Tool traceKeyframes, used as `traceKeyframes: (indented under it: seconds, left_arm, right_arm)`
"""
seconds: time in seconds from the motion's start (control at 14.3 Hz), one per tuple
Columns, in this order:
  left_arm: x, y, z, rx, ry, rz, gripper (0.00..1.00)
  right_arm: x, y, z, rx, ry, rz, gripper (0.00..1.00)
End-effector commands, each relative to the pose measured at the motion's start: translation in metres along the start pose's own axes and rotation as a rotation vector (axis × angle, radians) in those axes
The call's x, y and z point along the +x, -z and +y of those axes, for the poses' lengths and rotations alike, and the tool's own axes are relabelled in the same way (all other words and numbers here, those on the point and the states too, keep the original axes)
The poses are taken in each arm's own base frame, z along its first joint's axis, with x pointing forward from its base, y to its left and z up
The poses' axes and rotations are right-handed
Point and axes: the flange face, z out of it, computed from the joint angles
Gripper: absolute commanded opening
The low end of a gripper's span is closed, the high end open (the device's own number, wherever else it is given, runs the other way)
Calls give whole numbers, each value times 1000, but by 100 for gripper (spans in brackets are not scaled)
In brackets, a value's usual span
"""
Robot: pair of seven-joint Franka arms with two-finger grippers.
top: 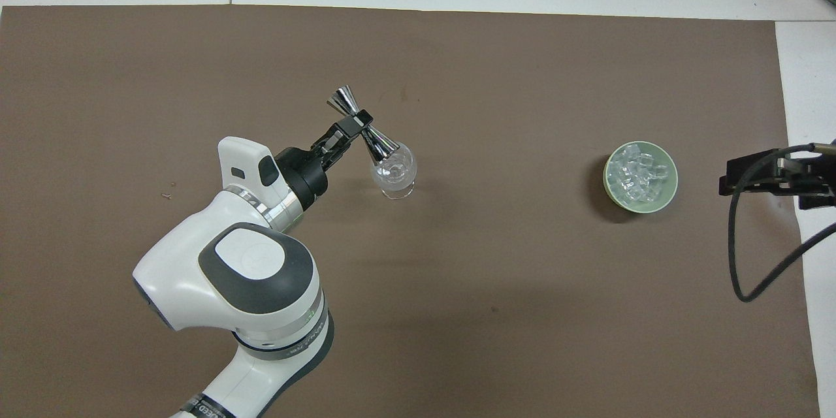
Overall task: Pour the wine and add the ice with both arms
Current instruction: 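Rotate the metal cup upright with the left gripper above the glass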
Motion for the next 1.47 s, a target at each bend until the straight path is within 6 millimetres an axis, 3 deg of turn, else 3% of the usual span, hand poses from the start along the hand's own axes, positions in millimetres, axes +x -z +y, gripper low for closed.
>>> traceKeyframes:
  seconds: [0.0,0.56,0.91,1.05,1.4]
  left_arm:
    - [-1,-1,11,-1,-78,26,0]
    - [-4,2,23,-21,-89,30,0]
    - [-1,15,29,-41,98,37,0]
    - [5,23,31,-54,160,43,0]
    - [36,48,13,-101,297,10,0]
  right_arm:
    - [-6,1,1,11,-13,15,100]
    - [-6,1,1,11,-11,15,100]
    - [-6,1,1,11,-11,15,100]
    - [-6,1,1,11,-11,15,100]
    - [-6,1,1,11,-11,15,100]
